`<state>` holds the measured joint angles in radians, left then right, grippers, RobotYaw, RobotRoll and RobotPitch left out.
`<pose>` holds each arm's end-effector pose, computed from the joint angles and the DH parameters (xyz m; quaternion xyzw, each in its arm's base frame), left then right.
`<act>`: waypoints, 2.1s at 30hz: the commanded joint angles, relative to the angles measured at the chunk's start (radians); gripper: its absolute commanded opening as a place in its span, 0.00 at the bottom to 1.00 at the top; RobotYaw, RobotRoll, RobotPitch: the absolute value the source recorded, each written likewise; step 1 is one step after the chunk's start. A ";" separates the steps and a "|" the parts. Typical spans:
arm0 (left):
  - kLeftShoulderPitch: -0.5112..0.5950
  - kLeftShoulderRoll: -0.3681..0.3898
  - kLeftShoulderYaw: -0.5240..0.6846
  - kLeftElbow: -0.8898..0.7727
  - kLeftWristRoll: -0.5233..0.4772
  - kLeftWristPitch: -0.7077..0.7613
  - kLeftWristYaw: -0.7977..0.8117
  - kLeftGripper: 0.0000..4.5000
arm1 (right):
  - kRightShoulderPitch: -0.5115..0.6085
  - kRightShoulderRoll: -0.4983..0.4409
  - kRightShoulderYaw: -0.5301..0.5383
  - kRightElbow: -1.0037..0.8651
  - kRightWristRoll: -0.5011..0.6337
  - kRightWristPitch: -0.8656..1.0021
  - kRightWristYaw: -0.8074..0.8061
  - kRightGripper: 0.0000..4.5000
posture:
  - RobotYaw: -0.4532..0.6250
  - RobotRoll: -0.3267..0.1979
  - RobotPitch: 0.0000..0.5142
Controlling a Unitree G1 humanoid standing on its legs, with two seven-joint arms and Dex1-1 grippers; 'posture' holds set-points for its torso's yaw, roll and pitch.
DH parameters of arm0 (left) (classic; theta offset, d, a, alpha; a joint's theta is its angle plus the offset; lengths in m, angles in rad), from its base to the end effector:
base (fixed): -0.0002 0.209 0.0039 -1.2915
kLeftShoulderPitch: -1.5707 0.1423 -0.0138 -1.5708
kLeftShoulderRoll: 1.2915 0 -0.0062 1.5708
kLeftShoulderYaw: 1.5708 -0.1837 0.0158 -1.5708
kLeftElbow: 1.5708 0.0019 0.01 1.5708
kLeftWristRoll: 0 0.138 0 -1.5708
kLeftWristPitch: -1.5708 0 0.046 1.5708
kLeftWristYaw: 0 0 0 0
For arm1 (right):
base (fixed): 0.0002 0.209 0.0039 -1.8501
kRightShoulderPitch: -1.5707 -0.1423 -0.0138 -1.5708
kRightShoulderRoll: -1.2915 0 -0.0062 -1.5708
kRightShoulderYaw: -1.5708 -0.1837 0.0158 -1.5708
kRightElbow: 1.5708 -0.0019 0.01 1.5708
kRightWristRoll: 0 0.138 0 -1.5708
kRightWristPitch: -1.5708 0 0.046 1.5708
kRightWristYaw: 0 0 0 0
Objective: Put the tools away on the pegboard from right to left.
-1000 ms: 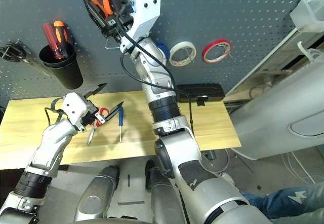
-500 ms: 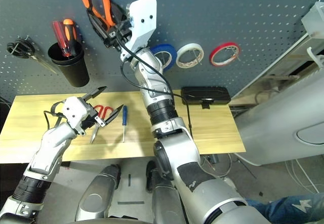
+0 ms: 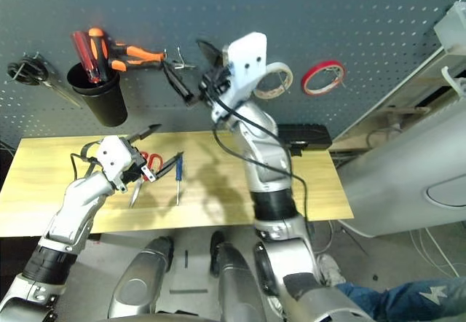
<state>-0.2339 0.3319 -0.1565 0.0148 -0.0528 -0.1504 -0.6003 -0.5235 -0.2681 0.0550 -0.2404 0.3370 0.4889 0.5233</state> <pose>0.2430 0.1668 0.0977 0.1832 -0.1176 -0.3843 0.8972 0.2658 -0.1425 0.1856 -0.0350 -0.1065 0.3921 0.9131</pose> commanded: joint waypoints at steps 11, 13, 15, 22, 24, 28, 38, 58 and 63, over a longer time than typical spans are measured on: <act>-0.045 0.005 -0.077 0.122 0.063 0.132 -0.037 1.00 | 0.194 -0.105 -0.033 0.019 0.084 0.381 -0.020 1.00 | 0.60 0.62 0.49; -0.060 0.002 -0.091 0.154 0.085 0.166 -0.029 1.00 | 0.192 -0.102 -0.045 0.048 0.081 0.399 -0.034 1.00 | 0.61 0.62 0.49; -0.083 -0.010 -0.104 0.201 0.103 0.188 -0.019 1.00 | 0.182 -0.094 -0.057 0.108 0.067 0.431 -0.058 1.00 | 0.60 0.62 0.51; -0.188 -0.071 -0.121 0.406 0.177 0.303 0.072 1.00 | 0.161 -0.084 -0.014 0.230 0.031 0.424 -0.057 1.00 | 0.60 0.62 0.55; -0.232 -0.098 -0.116 0.491 0.188 0.328 0.104 1.00 | 0.166 -0.098 0.026 0.260 -0.001 0.378 -0.033 1.00 | 0.60 0.62 0.56; -0.308 -0.157 -0.076 0.648 0.170 0.385 0.160 1.00 | 0.172 -0.102 0.052 0.297 -0.031 0.334 -0.019 1.00 | 0.60 0.62 0.57; -0.408 -0.266 0.006 0.939 0.139 0.426 0.256 1.00 | 0.183 -0.083 0.034 0.288 -0.046 0.317 -0.035 1.00 | 0.56 0.62 0.60; -0.263 -0.290 0.041 0.484 0.071 0.312 0.243 0.13 | 0.122 -0.118 0.050 0.365 -0.089 0.213 0.026 1.00 | 0.57 0.62 0.47; -0.124 -0.218 0.018 0.042 -0.021 0.368 0.121 0.13 | 0.091 -0.156 0.057 0.425 -0.109 0.163 0.091 1.00 | 0.59 0.62 0.42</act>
<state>-0.3855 0.1017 -0.1170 0.1634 -0.0396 0.1974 -0.4242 -0.4316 -0.4128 0.0993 0.1577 0.2423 0.6720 0.5891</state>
